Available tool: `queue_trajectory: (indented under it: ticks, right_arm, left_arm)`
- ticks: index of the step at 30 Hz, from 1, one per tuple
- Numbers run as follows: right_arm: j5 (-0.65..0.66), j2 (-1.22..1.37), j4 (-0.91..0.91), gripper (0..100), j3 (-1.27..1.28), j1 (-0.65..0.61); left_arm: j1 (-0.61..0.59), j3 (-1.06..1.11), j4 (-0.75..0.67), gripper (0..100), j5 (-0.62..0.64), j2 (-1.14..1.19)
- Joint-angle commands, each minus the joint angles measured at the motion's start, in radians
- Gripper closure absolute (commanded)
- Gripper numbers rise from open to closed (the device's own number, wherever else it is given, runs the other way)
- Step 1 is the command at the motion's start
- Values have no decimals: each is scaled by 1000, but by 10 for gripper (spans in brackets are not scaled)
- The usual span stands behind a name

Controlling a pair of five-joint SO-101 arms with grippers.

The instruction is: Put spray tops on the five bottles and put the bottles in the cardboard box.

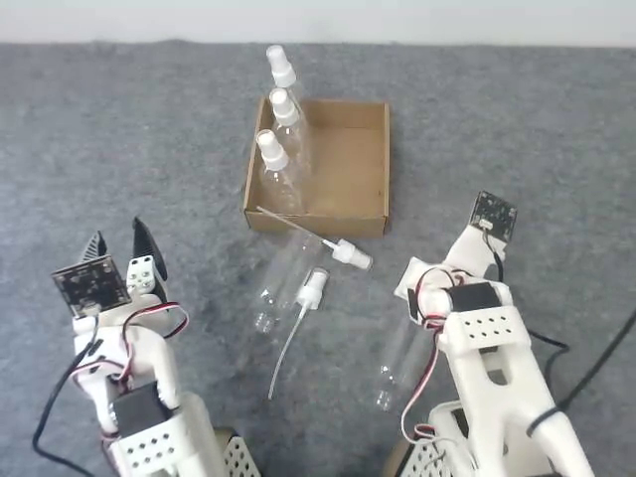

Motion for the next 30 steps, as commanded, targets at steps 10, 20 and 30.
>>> queue_trajectory:
  ticks: [10, 20, 30]
  right_arm:
    - [261, -35, 309, 822, -361, 8]
    - [787, -30, 536, 822, -482, 8]
    - [1234, -39, 616, 827, -477, 8]
  left_arm:
    - [-8, -12, -35, 836, 2, -15]
    - [-8, -12, -35, 836, 2, -15]
    - [-8, -10, -35, 836, 0, -15]
